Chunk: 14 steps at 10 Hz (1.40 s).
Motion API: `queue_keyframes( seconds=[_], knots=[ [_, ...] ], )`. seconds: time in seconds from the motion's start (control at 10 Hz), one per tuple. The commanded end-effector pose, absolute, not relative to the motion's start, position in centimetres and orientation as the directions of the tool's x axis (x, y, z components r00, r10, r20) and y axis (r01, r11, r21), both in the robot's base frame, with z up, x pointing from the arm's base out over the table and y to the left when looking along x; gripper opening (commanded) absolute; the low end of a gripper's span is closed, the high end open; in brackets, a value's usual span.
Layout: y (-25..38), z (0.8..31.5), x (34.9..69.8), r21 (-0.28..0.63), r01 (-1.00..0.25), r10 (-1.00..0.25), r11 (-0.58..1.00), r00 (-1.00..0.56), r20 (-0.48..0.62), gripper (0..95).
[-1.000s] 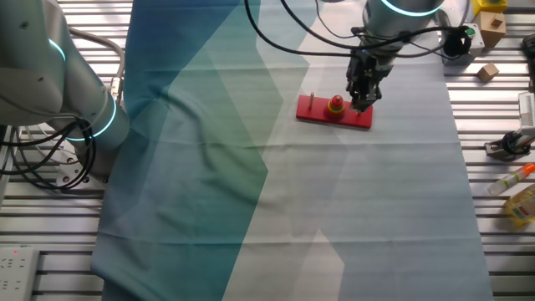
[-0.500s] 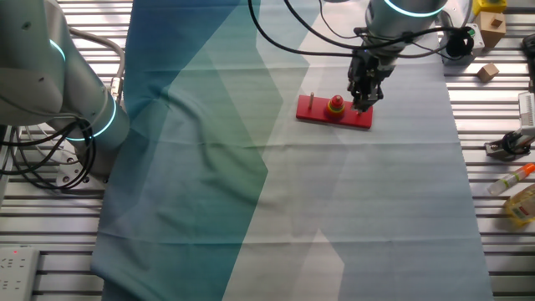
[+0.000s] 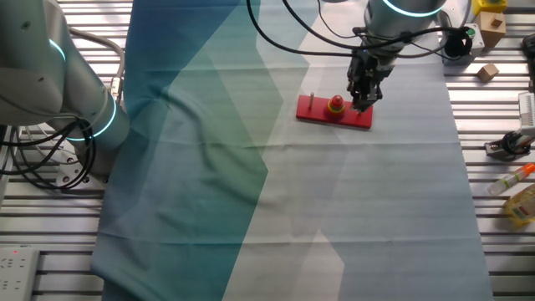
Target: Take out one Hanoi block and throw it aside
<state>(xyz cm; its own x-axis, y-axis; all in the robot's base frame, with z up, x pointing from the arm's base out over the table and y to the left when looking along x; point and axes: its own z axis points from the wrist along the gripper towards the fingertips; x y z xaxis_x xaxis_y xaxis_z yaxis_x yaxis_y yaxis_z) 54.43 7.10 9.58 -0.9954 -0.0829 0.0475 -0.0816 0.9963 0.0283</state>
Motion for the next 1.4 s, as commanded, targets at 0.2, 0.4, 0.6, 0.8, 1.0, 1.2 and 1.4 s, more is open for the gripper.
queue_keyframes(
  seconds=[0.2,0.4,0.6,0.8,1.0,1.2,1.4],
  knots=[
    [7.1,9.59,54.4,0.023,-0.07,-0.071,0.997,-0.997,0.04,38.0],
    [7.1,9.59,54.4,0.017,-0.073,-0.074,0.997,-0.996,0.04,19.0],
    [7.1,9.59,54.4,0.021,-0.076,-0.077,0.997,-0.996,0.045,19.0],
    [7.1,9.59,54.4,0.022,-0.073,-0.074,0.997,-0.996,0.05,19.0],
    [7.1,9.59,54.4,0.023,-0.074,-0.076,0.997,-0.996,0.054,19.0],
    [7.1,9.59,54.4,0.023,-0.072,-0.073,0.997,-0.996,0.055,19.0],
    [7.1,9.59,54.4,0.022,-0.078,-0.079,0.997,-0.995,0.057,19.0]
  ],
)
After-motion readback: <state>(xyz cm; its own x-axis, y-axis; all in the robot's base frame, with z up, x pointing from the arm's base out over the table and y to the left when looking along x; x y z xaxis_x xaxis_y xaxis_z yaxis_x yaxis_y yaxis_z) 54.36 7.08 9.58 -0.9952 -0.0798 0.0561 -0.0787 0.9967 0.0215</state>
